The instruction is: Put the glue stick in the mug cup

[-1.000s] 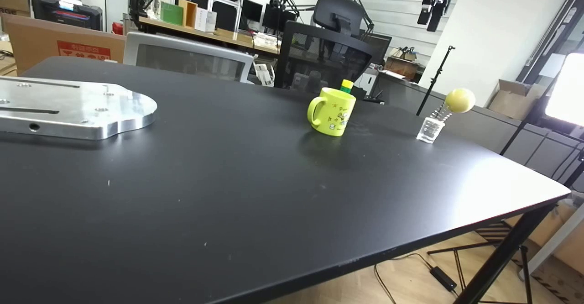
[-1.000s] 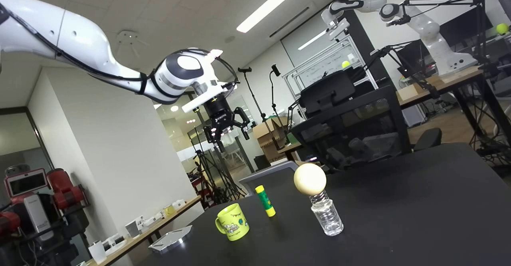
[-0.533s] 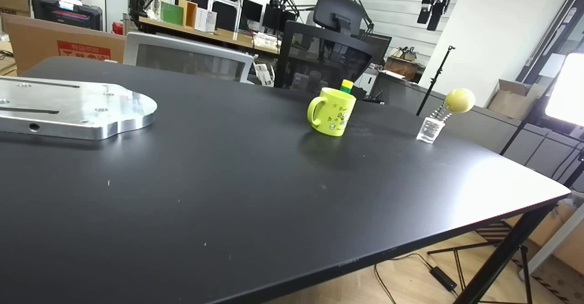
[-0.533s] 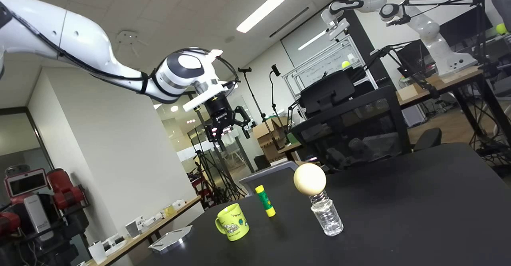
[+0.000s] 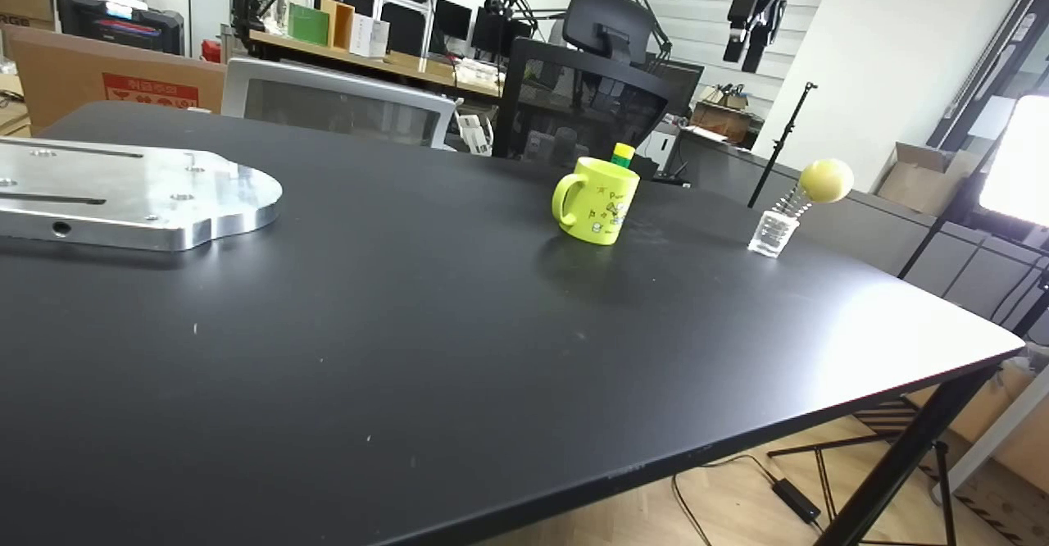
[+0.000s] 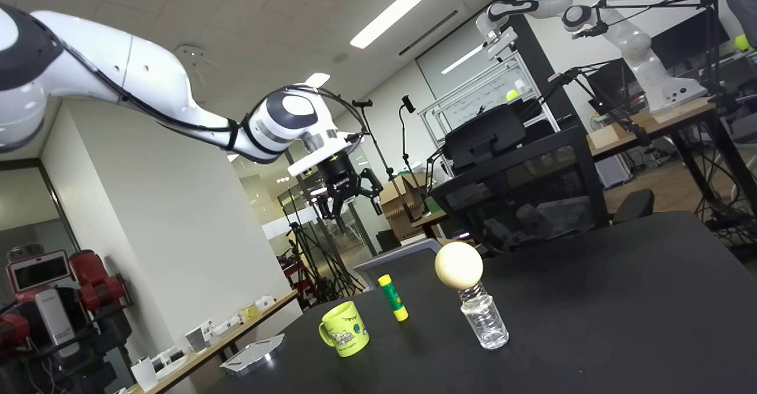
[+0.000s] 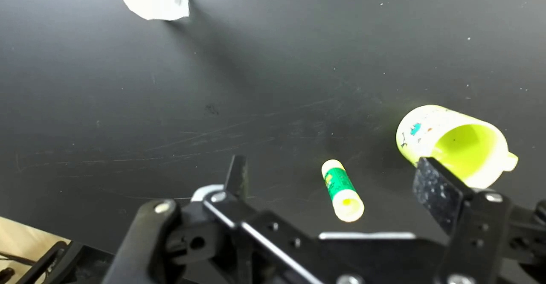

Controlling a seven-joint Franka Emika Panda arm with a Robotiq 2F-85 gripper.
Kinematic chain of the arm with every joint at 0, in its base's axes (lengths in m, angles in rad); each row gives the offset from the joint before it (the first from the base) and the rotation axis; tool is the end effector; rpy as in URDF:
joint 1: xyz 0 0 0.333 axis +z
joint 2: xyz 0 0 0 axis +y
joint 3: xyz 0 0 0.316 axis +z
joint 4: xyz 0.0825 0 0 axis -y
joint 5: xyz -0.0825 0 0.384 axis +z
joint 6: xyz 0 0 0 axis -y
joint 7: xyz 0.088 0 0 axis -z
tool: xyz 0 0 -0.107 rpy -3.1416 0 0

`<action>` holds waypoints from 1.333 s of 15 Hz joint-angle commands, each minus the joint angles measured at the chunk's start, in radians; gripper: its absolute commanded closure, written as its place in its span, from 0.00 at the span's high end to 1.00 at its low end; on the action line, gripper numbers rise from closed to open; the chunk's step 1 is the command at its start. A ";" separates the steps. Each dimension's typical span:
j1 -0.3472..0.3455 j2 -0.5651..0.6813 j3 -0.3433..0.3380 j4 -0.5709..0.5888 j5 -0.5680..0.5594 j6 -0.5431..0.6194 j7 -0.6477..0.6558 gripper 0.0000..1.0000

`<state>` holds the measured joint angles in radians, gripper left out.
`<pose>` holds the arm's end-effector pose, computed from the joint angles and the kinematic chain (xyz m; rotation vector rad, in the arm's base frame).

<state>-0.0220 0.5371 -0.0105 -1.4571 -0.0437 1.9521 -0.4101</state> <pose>0.6996 -0.0244 0.3692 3.0446 0.6110 -0.0793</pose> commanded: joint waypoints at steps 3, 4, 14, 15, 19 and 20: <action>0.014 0.227 0.039 0.261 -0.035 -0.021 0.018 1.00; 0.016 0.254 0.047 0.287 -0.030 -0.019 0.014 1.00; 0.027 0.390 0.086 0.379 -0.034 0.120 -0.059 1.00; 0.028 0.396 0.089 0.378 -0.032 0.124 -0.065 1.00; 0.030 0.402 0.105 0.360 -0.028 0.129 -0.081 1.00; 0.032 0.405 0.105 0.358 -0.030 0.126 -0.077 1.00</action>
<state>0.0092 0.9232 0.0854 -1.1270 -0.0623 2.0890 -0.4840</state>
